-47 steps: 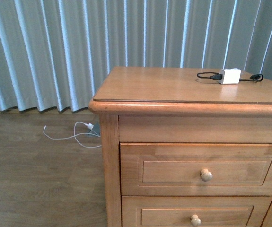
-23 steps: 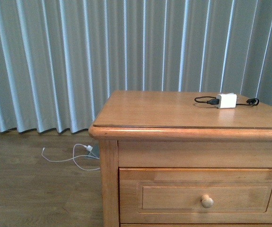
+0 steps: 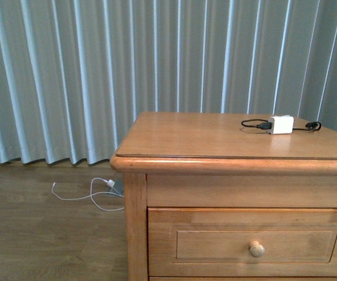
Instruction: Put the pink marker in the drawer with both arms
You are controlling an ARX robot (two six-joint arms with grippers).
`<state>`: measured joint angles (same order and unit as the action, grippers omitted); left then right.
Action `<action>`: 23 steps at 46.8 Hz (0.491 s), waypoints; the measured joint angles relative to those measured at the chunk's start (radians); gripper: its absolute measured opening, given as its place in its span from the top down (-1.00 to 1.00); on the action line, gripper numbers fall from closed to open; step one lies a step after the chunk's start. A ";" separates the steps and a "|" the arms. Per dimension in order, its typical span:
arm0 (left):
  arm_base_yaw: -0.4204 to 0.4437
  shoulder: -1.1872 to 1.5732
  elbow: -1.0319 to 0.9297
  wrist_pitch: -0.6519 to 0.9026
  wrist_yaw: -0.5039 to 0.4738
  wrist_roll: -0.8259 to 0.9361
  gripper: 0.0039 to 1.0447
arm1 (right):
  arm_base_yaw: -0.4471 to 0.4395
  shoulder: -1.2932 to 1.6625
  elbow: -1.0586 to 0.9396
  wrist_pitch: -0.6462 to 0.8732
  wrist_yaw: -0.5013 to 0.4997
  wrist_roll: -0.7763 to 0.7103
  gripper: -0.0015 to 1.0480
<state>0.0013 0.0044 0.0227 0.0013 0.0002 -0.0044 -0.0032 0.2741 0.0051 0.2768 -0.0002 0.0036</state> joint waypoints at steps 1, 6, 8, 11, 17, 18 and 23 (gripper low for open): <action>0.000 0.000 0.000 0.000 0.000 0.000 -0.89 | 0.000 -0.010 0.000 -0.009 0.000 0.000 0.97; 0.000 0.000 0.000 0.000 0.000 0.000 -0.89 | 0.000 -0.054 0.000 -0.054 0.000 0.000 0.97; 0.000 0.000 0.000 0.000 0.000 0.000 -0.89 | 0.000 -0.067 0.000 -0.067 0.000 0.000 0.97; 0.000 0.000 0.000 0.000 0.000 0.000 -0.89 | 0.000 -0.089 0.000 -0.088 0.000 0.000 0.97; 0.000 0.000 0.000 0.000 -0.001 0.000 -0.89 | 0.000 -0.241 0.001 -0.269 -0.001 0.000 0.97; 0.000 0.000 0.000 0.000 0.000 0.000 -0.89 | 0.000 -0.257 0.001 -0.270 0.000 0.000 0.97; 0.000 0.000 0.000 0.000 0.000 0.000 -0.89 | 0.000 -0.269 0.001 -0.275 0.000 0.000 0.97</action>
<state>0.0013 0.0044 0.0227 0.0013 -0.0002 -0.0044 -0.0029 0.0055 0.0059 0.0017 -0.0006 0.0036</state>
